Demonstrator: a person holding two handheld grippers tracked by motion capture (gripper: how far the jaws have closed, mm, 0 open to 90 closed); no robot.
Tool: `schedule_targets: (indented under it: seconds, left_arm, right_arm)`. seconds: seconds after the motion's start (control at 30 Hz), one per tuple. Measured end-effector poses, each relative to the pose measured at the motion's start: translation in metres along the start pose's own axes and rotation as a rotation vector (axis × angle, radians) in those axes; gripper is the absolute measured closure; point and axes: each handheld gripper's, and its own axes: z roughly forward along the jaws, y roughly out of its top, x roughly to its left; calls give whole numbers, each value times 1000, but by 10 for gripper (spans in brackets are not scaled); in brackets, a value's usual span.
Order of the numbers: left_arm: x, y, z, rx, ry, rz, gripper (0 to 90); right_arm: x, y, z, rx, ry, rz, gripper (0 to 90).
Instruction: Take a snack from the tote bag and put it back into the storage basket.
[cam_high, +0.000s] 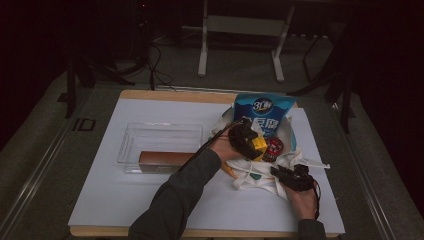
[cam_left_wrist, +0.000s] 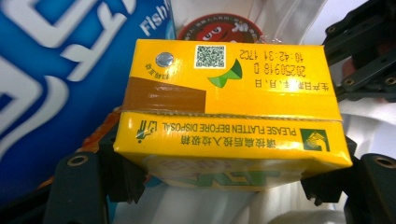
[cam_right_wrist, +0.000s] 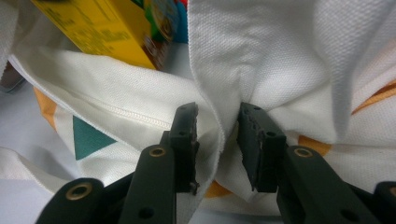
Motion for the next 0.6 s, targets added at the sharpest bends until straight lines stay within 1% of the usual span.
schedule_targets:
  seconds: [0.1,0.23,0.3,0.43,0.5,0.6]
  left_arm:
    - [1,0,-8,-8,3,0,285]
    - [4,0,-20,-31,8,-17,285]
    - [4,1,-27,-42,22,-14,285]
    - [6,0,-40,-70,25,-12,285]
    - [6,0,-46,-80,35,-19,285]
    - [7,-1,-53,-89,41,-17,286]
  right_arm:
    - [0,0,0,-1,-1,-2,672]
    - [0,0,0,0,0,0,672]
    - [0,0,0,-1,0,0,672]
    - [0,0,0,-1,0,1,672]
    - [0,0,0,-1,0,-1,672]
    - [0,0,0,0,0,0,672]
